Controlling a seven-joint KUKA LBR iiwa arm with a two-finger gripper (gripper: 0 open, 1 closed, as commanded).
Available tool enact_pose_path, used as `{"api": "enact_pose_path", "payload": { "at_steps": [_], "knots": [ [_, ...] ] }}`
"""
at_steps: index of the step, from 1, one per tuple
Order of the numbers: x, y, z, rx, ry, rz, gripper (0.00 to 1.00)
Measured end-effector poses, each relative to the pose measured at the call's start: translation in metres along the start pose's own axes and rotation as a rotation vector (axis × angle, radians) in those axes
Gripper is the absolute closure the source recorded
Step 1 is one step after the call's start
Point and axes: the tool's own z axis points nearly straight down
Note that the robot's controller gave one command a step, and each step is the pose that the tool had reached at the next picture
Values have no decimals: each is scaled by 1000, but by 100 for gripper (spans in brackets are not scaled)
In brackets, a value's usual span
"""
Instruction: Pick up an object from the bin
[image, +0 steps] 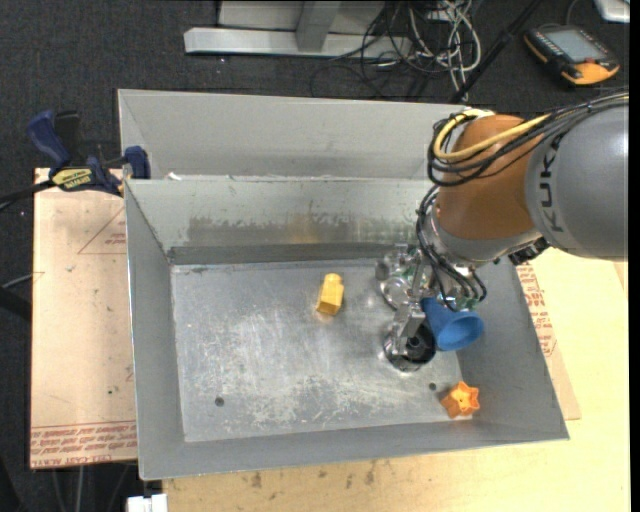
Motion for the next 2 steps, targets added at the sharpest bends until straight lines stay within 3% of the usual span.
{"api": "enact_pose_path", "payload": {
  "at_steps": [1, 2],
  "knots": [
    [-2, 0, -4, 0, -8, -1, 0],
    [-32, -36, 33, 1, -20, -193, 0]
  ]
}}
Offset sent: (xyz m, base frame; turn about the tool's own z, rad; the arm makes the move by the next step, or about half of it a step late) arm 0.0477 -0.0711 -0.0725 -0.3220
